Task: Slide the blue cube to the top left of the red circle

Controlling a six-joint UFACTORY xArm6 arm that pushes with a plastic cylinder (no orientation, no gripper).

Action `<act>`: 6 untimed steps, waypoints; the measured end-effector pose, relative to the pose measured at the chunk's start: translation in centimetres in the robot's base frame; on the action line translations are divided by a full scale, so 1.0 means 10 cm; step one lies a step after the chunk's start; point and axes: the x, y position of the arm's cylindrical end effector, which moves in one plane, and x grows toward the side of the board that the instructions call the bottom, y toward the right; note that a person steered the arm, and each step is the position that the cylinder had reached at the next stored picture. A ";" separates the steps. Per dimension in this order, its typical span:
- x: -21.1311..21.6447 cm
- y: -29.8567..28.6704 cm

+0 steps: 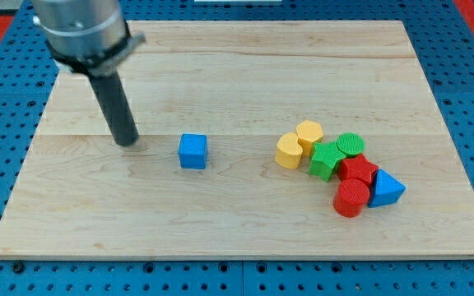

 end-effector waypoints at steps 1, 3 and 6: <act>0.25 0.57; 0.85 1.27; 0.22 1.20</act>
